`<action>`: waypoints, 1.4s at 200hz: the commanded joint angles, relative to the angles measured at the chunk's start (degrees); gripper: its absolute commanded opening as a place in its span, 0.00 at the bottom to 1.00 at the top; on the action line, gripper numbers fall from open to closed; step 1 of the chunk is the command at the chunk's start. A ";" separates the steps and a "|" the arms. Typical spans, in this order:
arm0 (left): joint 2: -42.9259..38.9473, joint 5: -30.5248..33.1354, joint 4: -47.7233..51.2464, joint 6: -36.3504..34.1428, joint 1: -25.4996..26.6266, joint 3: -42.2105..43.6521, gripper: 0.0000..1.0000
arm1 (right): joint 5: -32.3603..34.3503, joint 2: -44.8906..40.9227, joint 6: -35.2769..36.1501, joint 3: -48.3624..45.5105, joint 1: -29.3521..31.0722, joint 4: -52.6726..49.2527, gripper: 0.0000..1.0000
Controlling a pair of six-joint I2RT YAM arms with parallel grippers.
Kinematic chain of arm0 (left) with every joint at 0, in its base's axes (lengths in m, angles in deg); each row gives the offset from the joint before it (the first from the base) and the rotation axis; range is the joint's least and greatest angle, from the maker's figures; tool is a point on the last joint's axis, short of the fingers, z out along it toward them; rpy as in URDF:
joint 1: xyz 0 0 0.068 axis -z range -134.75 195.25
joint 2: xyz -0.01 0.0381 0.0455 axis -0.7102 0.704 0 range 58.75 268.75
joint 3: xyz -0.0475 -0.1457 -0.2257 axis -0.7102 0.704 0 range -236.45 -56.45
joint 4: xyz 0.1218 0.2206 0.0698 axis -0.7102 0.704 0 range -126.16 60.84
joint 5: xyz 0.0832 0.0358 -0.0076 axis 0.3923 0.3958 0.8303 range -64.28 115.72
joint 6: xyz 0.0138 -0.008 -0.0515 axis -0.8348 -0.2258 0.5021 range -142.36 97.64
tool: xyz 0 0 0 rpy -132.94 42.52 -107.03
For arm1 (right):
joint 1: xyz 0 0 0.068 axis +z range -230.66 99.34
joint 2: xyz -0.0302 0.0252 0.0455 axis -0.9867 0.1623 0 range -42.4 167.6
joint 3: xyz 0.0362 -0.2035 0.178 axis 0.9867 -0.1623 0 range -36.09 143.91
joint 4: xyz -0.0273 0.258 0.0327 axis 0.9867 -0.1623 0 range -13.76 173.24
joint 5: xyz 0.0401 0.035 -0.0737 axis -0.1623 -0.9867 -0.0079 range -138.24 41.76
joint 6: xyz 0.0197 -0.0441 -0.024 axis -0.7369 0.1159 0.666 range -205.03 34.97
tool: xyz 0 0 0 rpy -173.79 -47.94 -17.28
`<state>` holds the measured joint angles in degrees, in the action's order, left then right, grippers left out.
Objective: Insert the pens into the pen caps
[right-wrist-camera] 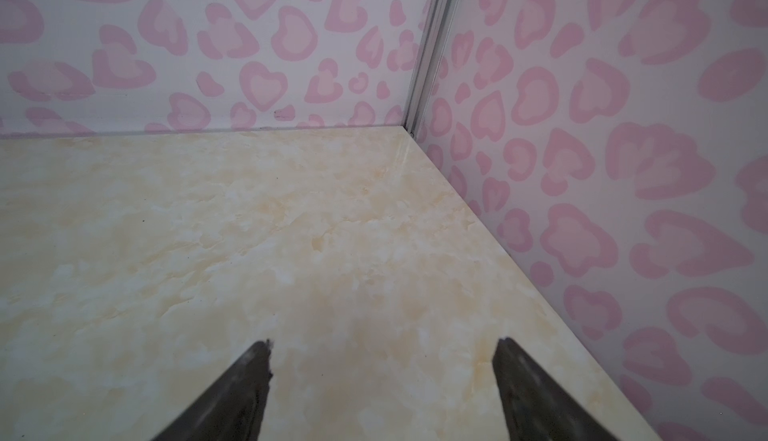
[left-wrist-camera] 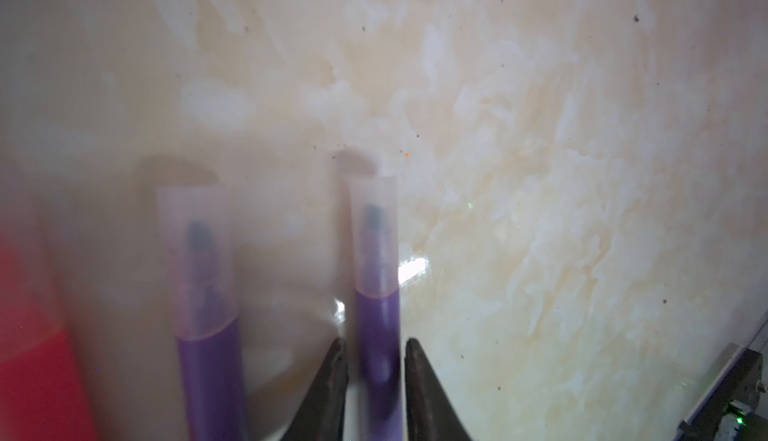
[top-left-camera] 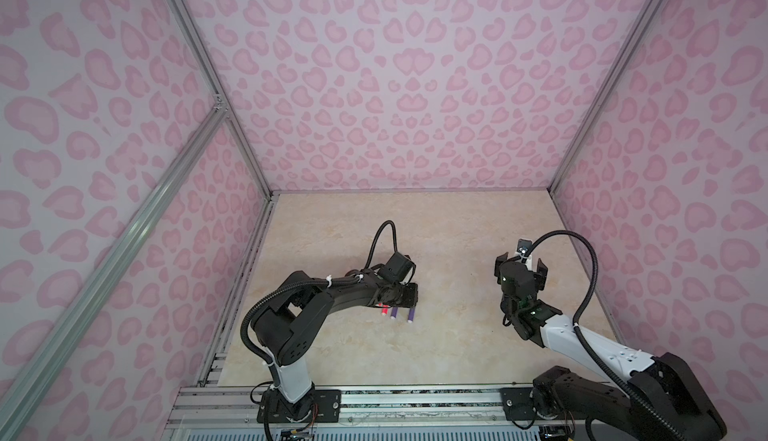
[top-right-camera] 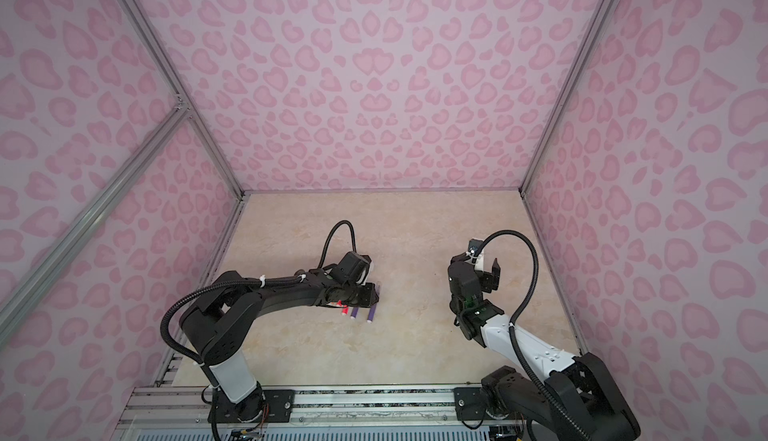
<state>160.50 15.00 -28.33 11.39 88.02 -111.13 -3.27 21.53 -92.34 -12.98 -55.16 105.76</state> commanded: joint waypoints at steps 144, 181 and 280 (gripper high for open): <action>-41.58 24.88 -14.40 -9.23 5.76 20.66 0.49 | -9.69 9.33 2.61 -2.91 -10.04 21.33 0.98; -53.16 57.83 -11.75 -8.81 4.39 25.09 0.50 | -8.93 9.08 7.25 -3.53 -10.25 25.12 0.99; -44.80 69.57 -29.62 -22.96 -18.10 33.78 0.97 | -11.55 24.19 9.13 0.54 -14.34 28.56 0.99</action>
<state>113.49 83.45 -44.61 -6.51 73.59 -79.00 -12.97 46.20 -81.61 -11.93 -67.58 131.77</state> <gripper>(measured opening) 0.672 0.985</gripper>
